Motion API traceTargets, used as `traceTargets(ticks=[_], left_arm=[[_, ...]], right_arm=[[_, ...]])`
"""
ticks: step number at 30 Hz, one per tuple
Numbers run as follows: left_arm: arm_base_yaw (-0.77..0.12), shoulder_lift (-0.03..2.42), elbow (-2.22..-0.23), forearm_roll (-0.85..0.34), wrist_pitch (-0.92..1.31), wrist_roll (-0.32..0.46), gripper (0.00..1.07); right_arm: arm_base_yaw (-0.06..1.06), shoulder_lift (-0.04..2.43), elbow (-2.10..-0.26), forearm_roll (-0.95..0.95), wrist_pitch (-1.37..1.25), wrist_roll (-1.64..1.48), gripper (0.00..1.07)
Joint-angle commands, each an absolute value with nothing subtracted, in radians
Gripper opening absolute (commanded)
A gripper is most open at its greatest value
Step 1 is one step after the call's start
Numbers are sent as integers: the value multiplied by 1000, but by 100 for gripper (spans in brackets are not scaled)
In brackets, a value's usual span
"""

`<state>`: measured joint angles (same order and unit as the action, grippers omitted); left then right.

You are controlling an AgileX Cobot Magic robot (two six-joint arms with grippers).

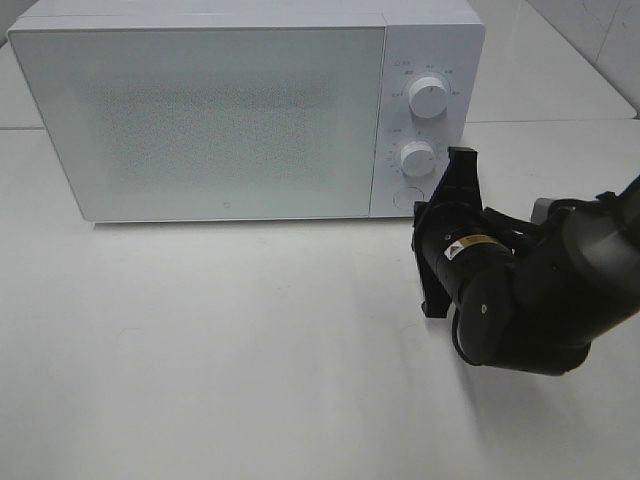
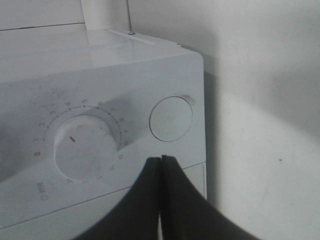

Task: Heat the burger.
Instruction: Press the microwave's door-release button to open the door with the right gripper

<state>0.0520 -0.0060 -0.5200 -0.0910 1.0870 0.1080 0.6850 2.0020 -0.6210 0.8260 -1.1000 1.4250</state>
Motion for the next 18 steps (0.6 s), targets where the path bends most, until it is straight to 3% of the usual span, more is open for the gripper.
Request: traceTargets(ticks=[1,18], left_arm=[[51,-21,-517,-95,1075,104,98],[51,-21,-517,-95,1075,104,98]], right_arm=[[664,2012,-652,808,-1076,1428,0],[594,2112,-804,773,-990,1424,0]])
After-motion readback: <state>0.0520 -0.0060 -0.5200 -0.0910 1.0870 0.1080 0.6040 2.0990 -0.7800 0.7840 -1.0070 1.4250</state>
